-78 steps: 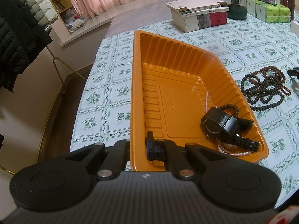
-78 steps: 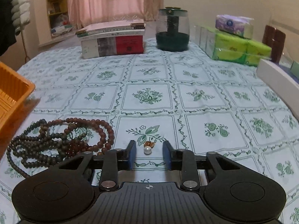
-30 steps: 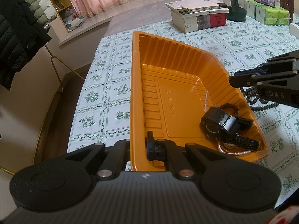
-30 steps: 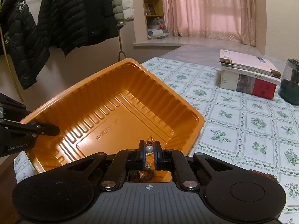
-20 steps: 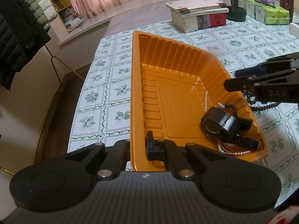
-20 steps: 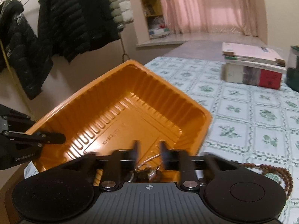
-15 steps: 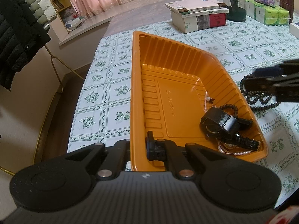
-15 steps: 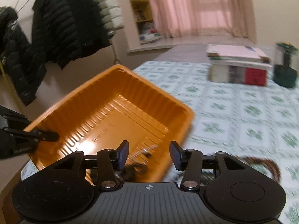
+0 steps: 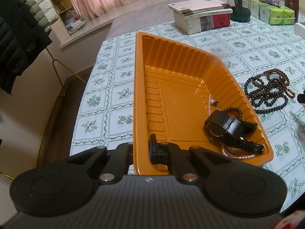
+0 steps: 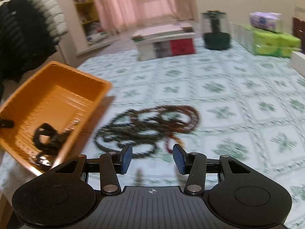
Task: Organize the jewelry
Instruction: 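Grasp a reddish-brown bead strand from the pile with the right tool, then carry the reddish-brown strand into the tray and open the right tool, then grasp the long dark bead strand with the right tool and lift it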
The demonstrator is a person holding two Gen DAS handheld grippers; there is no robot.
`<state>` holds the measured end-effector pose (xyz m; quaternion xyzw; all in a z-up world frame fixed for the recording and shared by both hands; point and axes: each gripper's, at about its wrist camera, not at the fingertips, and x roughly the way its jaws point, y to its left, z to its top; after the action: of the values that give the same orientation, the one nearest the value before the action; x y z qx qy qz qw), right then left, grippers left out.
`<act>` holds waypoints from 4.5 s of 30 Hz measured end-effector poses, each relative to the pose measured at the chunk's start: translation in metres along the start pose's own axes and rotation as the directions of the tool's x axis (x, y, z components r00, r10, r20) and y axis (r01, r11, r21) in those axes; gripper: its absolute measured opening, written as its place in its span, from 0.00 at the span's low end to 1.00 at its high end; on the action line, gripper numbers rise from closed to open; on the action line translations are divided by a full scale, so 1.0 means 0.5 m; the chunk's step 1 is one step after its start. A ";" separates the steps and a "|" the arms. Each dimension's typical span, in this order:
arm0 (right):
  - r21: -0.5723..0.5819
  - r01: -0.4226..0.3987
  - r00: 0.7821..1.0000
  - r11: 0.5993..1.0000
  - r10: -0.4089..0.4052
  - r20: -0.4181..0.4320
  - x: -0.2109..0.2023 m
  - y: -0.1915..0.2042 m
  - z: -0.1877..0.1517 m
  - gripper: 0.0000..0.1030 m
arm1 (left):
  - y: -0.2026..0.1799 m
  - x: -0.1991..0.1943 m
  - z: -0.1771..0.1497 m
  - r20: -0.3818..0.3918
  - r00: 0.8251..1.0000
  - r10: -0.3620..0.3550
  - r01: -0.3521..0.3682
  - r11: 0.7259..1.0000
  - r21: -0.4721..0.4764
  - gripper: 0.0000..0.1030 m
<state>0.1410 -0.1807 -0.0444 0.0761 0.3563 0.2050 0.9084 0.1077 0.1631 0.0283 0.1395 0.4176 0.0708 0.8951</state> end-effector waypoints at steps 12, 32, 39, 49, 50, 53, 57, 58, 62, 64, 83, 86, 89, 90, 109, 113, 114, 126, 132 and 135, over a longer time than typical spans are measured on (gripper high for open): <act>-0.122 0.078 0.996 0.990 -0.082 -0.035 0.061 -0.027 0.024 0.20 | 0.002 0.000 0.001 -0.005 1.000 0.003 -0.003 1.000 0.004 0.02; -0.169 0.108 0.993 0.980 -0.099 0.062 -0.019 -0.009 0.076 0.06 | 0.002 0.000 0.001 -0.004 1.000 0.004 -0.004 1.000 0.004 0.02; -0.175 0.079 0.993 0.981 -0.062 0.100 -0.070 0.002 0.119 0.06 | 0.001 -0.004 -0.001 0.002 1.000 0.001 -0.001 1.000 0.005 0.03; -0.220 -0.108 0.991 0.969 0.121 0.048 -0.042 0.112 0.147 0.06 | 0.002 -0.004 -0.001 0.002 1.000 -0.002 0.002 1.000 0.004 0.03; -0.226 -0.132 0.989 0.965 0.144 0.041 -0.037 0.130 0.151 0.06 | 0.002 -0.004 -0.001 0.002 1.000 -0.002 0.002 1.000 0.004 0.03; -0.241 -0.201 0.977 0.950 0.212 0.021 -0.016 0.183 0.160 0.06 | 0.002 -0.004 -0.001 0.002 1.000 -0.003 0.003 1.000 0.004 0.03; -0.272 -0.260 0.963 0.927 0.268 -0.009 0.021 0.247 0.168 0.06 | 0.002 -0.002 -0.001 0.006 1.000 -0.006 0.006 1.000 0.003 0.03; -0.277 -0.268 0.962 0.923 0.274 -0.017 0.031 0.257 0.170 0.06 | 0.001 -0.002 -0.001 0.007 1.000 -0.008 0.007 1.000 0.003 0.03; -0.285 -0.297 0.954 0.911 0.294 -0.053 0.072 0.293 0.170 0.06 | 0.003 0.001 -0.001 0.009 1.000 -0.010 0.010 1.000 0.003 0.03; -0.290 -0.300 0.954 0.909 0.293 -0.067 0.088 0.307 0.167 0.06 | 0.004 0.001 -0.001 0.010 1.000 -0.011 0.011 1.000 0.002 0.03; -0.264 -0.310 0.951 0.913 0.304 -0.063 0.110 0.305 0.154 0.42 | 0.006 0.002 0.000 0.014 1.000 -0.016 0.016 1.000 0.000 0.03; -0.212 -0.284 0.959 0.935 0.280 -0.049 0.092 0.262 0.139 0.43 | 0.004 0.003 0.001 0.015 1.000 -0.015 0.015 1.000 0.001 0.03; -0.151 -0.233 0.972 0.961 0.227 -0.057 0.077 0.204 0.108 0.44 | 0.002 0.003 0.002 0.016 1.000 -0.015 0.015 1.000 0.001 0.03; -0.131 -0.215 0.976 0.968 0.209 -0.064 0.071 0.182 0.096 0.44 | 0.003 0.002 0.002 0.017 1.000 -0.016 0.016 1.000 0.000 0.03; -0.057 -0.020 0.996 0.998 0.015 -0.092 0.047 0.018 0.026 0.43 | 0.004 -0.004 -0.004 0.013 1.000 -0.012 0.012 1.000 -0.001 0.03; -0.105 -0.013 0.993 0.994 0.001 -0.118 0.088 0.031 0.034 0.30 | 0.005 -0.004 -0.005 0.012 1.000 -0.013 0.013 1.000 -0.007 0.04; -0.116 -0.003 0.992 0.993 -0.011 -0.127 0.098 0.033 0.035 0.30 | 0.005 -0.006 -0.006 0.015 1.000 -0.013 0.013 1.000 -0.009 0.04; -0.319 0.043 0.978 0.947 -0.105 -0.179 0.107 0.065 0.019 0.06 | 0.006 -0.004 -0.006 0.008 1.000 -0.009 0.009 1.000 -0.006 0.03; -0.437 0.080 0.987 0.896 -0.132 -0.090 0.015 0.078 0.059 0.06 | 0.005 -0.004 -0.006 0.008 1.000 -0.009 0.009 1.000 0.001 0.03; -0.487 0.116 0.990 0.866 -0.142 -0.018 -0.035 0.087 0.096 0.06 | 0.002 -0.005 -0.006 0.010 1.000 -0.007 0.007 1.000 0.002 0.03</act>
<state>0.1479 -0.1485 0.0140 -0.1832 0.3217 0.2286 0.9004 0.1039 0.1640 0.0288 0.1393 0.4135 0.0666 0.8973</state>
